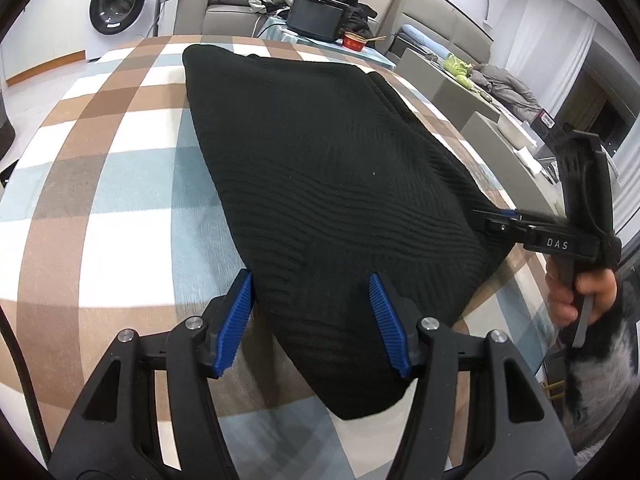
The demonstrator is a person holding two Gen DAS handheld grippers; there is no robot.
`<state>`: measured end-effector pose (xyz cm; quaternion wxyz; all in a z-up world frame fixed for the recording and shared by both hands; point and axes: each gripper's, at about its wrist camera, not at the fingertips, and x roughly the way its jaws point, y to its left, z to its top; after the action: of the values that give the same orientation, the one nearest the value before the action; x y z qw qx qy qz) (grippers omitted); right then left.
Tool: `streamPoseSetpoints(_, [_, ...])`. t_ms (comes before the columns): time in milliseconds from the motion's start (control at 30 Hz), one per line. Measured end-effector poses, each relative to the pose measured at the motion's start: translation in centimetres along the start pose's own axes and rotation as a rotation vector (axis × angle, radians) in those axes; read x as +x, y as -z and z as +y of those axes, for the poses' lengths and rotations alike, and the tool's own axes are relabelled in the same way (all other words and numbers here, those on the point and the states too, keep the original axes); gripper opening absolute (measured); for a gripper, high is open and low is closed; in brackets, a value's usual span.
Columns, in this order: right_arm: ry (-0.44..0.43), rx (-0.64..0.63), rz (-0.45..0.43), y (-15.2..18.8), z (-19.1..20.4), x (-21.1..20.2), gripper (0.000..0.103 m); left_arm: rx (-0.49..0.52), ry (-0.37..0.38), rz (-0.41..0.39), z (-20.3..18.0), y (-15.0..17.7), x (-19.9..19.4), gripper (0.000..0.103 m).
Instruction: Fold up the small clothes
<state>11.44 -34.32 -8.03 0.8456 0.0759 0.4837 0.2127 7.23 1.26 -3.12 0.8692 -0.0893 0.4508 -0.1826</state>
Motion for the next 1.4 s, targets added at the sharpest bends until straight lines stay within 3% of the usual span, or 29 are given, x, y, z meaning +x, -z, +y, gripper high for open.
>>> streamPoseSetpoints(100, [0.001, -0.003, -0.005, 0.9, 0.6, -0.2, 0.030, -0.002, -0.006, 0.004, 0.0, 0.7, -0.3, 0.054])
streamPoseSetpoints(200, [-0.008, -0.006, -0.004, 1.9, 1.5, -0.4, 0.029, -0.016, -0.049, -0.028, 0.7, 0.8, -0.5, 0.032])
streamPoseSetpoints(300, [0.006, -0.003, -0.022, 2.8, 2.7, -0.6, 0.029, -0.044, -0.060, -0.044, 1.7, 0.8, -0.6, 0.026])
streamPoseSetpoints(500, [0.010, 0.033, -0.059, 2.6, 3.7, 0.1, 0.029, -0.029, -0.111, -0.065, 3.1, -1.3, 0.3, 0.025])
streamPoseSetpoints(767, [0.045, 0.071, -0.082, -1.4, 3.7, 2.6, 0.029, -0.035, -0.141, -0.084, 5.4, -4.9, 2.1, 0.025])
streamPoseSetpoints(867, [0.071, 0.036, -0.083, -1.6, 3.8, 2.2, 0.046, -0.046, -0.133, -0.095, 5.8, -4.9, 1.6, 0.025])
streamPoseSetpoints(933, [0.098, 0.020, -0.094, -1.5, 3.5, 1.5, 0.064, -0.040, -0.155, -0.109, 5.7, -4.7, 1.0, 0.033])
streamPoseSetpoints(967, [0.110, 0.012, -0.105, -1.4, 3.5, 1.1, 0.078, -0.038, -0.167, -0.114, 5.6, -4.5, 0.7, 0.038])
streamPoseSetpoints(1000, [0.117, 0.006, -0.128, -1.3, 3.5, 0.5, 0.089, -0.038, -0.178, -0.122, 5.5, -4.3, 0.4, 0.054])
streamPoseSetpoints(1033, [0.124, -0.002, -0.165, -1.1, 3.6, -0.2, 0.093, -0.038, -0.186, -0.134, 5.5, -4.2, 0.1, 0.070])
streamPoseSetpoints(1100, [0.138, -0.022, -0.213, -1.0, 3.7, -1.3, 0.102, -0.029, -0.201, -0.176, 5.2, -3.9, -0.8, 0.079])
streamPoseSetpoints(1300, [0.164, -0.102, -0.311, -0.2, 5.2, -3.4, 0.103, 0.046, -0.225, -0.284, 3.6, -2.9, -3.3, 0.102])
streamPoseSetpoints(1400, [0.150, -0.112, -0.366, 0.4, 5.9, -4.4, 0.103, 0.075, -0.242, -0.338, 2.7, -2.4, -4.3, 0.102])
